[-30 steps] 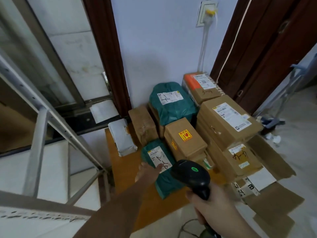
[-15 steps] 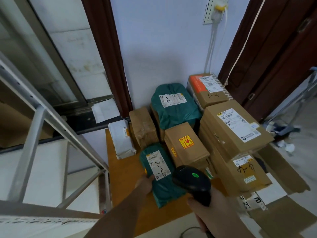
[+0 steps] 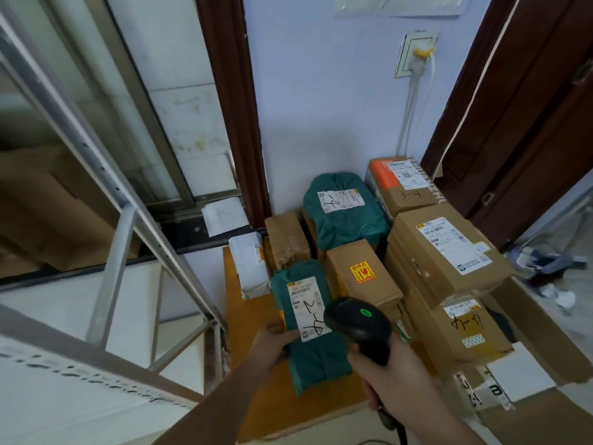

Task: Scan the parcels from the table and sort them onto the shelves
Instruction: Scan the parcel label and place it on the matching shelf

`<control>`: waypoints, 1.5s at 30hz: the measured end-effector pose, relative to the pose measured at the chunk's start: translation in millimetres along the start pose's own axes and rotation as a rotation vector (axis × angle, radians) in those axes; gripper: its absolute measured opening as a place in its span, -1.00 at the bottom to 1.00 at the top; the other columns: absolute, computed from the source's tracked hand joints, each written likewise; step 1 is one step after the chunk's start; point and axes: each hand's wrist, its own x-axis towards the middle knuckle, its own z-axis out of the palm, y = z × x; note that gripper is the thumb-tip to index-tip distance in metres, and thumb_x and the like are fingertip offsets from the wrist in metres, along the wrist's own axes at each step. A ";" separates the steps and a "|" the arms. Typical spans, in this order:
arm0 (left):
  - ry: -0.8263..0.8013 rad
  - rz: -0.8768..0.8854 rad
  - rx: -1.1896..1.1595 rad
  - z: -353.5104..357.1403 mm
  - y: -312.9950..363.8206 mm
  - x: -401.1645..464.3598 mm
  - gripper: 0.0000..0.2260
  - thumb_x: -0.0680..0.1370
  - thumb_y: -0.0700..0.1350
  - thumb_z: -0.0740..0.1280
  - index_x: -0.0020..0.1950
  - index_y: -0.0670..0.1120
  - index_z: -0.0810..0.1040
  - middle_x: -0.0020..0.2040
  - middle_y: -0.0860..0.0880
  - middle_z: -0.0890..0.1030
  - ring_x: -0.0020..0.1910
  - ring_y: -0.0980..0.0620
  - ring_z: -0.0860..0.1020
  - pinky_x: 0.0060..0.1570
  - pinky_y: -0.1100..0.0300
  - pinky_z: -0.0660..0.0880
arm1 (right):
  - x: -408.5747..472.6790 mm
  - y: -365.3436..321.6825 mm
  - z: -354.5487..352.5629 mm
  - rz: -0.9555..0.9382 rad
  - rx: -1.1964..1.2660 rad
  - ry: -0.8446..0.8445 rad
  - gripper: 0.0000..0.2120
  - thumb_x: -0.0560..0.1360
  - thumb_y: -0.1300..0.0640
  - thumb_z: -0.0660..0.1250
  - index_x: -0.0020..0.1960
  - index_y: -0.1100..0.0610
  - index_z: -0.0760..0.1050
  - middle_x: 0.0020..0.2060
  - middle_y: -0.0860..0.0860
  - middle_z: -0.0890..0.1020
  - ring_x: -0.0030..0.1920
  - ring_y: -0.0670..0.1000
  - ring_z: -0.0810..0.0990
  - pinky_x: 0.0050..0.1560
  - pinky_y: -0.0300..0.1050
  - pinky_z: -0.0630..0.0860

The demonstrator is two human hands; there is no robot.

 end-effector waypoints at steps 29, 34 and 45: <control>-0.279 0.360 -0.266 62.5 107.9 -125.4 -0.58 0.57 -0.25 0.40 0.41 0.01 0.55 0.25 -0.24 0.68 0.25 -0.30 0.65 0.21 -0.20 0.61 | -53.3 -57.8 -9.3 -0.562 -0.055 0.344 -0.91 0.52 0.03 0.35 -0.08 -0.13 0.46 -0.39 -0.11 0.51 -0.30 -0.04 0.55 -0.13 -0.08 0.51; -0.261 0.359 -0.246 63.5 107.6 -128.9 -0.59 0.59 -0.28 0.37 0.41 0.01 0.56 0.23 -0.22 0.70 0.24 -0.28 0.66 0.24 -0.21 0.60 | -51.5 -57.3 -8.0 -0.559 -0.050 0.366 -0.89 0.45 -0.11 0.32 -0.05 -0.15 0.46 -0.38 -0.14 0.52 -0.27 -0.04 0.55 -0.08 -0.02 0.55; -0.288 0.396 -0.227 57.2 108.1 -151.8 -0.63 0.60 -0.30 0.34 0.39 -0.05 0.54 0.21 -0.25 0.70 0.19 -0.28 0.68 0.19 -0.20 0.62 | -75.0 -63.7 3.4 -0.560 -0.032 0.403 -0.85 0.51 0.03 0.32 -0.19 -0.14 0.41 -0.43 -0.07 0.49 -0.45 -0.03 0.55 -0.37 -0.15 0.53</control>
